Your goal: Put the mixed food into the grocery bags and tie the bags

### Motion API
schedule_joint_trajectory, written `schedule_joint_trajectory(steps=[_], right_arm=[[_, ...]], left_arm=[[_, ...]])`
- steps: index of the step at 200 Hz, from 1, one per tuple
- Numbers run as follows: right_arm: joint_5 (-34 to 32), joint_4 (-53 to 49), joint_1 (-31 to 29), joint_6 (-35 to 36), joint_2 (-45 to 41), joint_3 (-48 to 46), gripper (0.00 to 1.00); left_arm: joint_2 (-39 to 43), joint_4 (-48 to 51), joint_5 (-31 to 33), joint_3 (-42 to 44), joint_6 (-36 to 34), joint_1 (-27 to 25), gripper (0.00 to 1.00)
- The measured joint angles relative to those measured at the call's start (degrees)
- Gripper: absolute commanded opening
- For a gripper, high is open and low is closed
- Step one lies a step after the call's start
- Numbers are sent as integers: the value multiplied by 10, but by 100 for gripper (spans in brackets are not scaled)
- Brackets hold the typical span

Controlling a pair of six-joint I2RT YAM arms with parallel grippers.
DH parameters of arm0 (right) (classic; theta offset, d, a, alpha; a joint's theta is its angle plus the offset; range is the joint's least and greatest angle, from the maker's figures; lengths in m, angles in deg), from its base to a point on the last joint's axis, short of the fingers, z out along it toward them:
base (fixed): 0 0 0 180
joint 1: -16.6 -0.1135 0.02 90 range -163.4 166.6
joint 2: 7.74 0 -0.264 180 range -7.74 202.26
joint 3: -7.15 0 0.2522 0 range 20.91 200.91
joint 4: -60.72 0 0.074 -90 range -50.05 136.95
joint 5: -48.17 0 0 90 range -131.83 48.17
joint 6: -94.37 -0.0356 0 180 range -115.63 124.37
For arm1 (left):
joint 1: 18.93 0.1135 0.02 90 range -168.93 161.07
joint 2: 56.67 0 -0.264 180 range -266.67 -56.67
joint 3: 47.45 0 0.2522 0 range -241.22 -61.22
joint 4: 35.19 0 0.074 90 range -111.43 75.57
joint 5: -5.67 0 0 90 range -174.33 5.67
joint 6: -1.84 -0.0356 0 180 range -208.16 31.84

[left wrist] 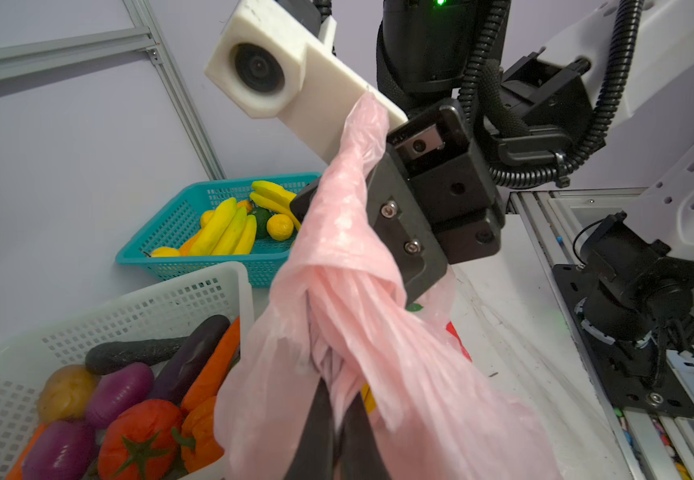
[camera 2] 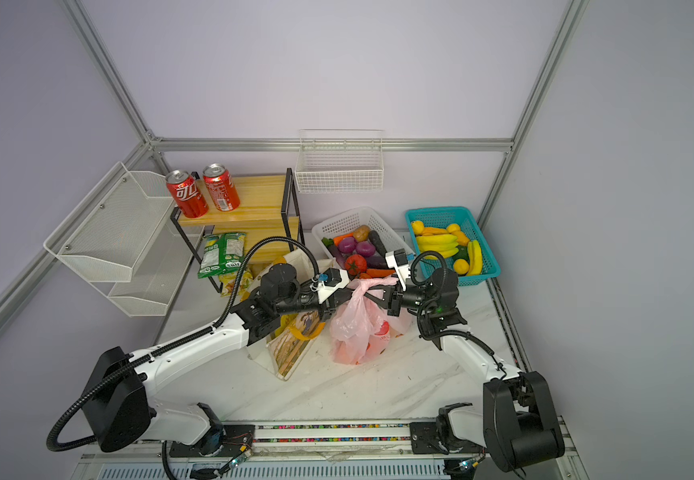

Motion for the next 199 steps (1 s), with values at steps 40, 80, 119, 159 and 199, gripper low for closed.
schedule_joint_trajectory(steps=[40, 80, 119, 159, 199], right_arm=[[-19, -61, 0, 40, -4, 12, 14], [-79, -156, -1, 93, -42, 17, 58], [-175, -261, -1, 132, -132, 14, 74], [-266, -346, -1, 146, -233, 14, 79], [-362, -433, -1, 146, -275, 31, 79]], left_arm=[[0, 9, 15, 0, 1, 0, 0], [0, 4, 32, 2, 18, 1, 0], [0, -3, 37, 2, 31, 1, 0], [0, -8, 37, 2, 40, 1, 0], [0, -8, 37, 2, 43, 1, 0]])
